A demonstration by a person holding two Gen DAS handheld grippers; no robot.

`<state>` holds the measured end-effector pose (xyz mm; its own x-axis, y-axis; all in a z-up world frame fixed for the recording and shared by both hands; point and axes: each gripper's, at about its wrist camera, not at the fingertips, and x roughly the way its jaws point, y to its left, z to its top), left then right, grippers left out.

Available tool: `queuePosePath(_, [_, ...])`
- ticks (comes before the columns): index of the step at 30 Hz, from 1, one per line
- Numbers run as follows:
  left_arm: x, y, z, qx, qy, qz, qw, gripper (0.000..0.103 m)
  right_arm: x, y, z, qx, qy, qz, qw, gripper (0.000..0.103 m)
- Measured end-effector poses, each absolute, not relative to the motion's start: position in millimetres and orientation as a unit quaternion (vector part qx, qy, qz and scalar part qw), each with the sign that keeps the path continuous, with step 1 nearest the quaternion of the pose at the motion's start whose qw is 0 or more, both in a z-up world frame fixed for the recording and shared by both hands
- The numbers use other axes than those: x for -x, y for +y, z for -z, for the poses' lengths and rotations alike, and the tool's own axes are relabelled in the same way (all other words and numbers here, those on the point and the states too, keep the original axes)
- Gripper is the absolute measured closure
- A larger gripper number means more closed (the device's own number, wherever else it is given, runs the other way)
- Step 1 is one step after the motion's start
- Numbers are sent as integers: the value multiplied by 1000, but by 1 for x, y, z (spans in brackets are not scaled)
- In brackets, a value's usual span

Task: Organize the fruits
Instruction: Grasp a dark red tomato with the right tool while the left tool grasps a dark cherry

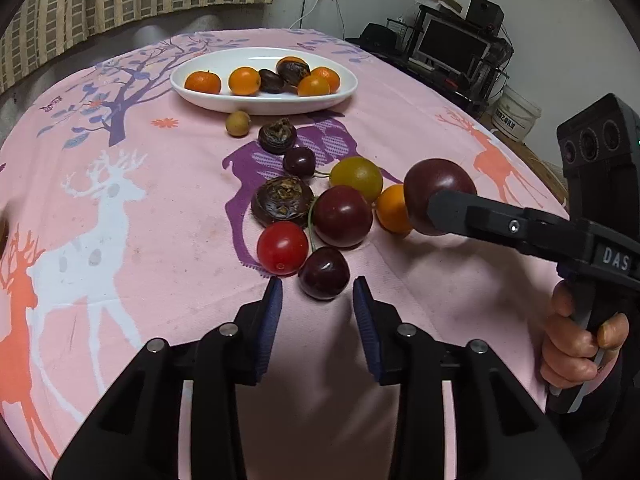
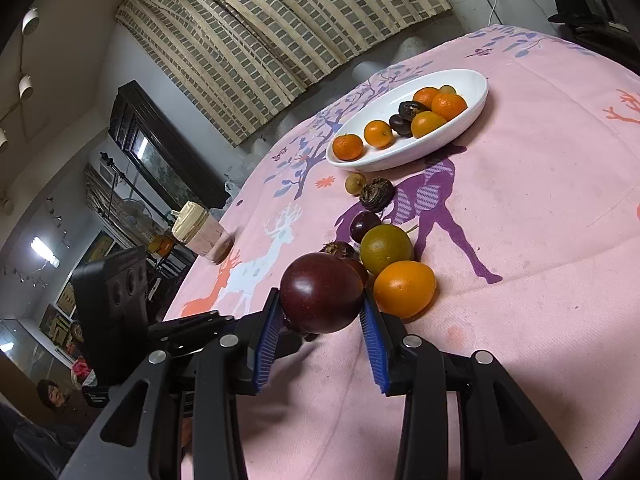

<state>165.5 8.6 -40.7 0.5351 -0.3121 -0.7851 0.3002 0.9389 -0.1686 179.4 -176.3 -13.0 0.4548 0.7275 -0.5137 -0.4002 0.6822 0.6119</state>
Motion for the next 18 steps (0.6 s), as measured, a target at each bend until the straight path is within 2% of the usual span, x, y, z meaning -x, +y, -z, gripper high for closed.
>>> queuePosePath(9, [-176, -7, 40, -11, 448, 174, 877, 67, -178, -177, 13, -207, 397, -341, 827, 63])
queuePosePath(13, [-177, -8, 42, -17, 449, 170, 877, 77, -178, -177, 13, -208, 396, -343, 826, 63])
queuePosePath(18, [-177, -7, 41, -13, 449, 170, 877, 78, -178, -177, 13, -208, 396, -342, 827, 63])
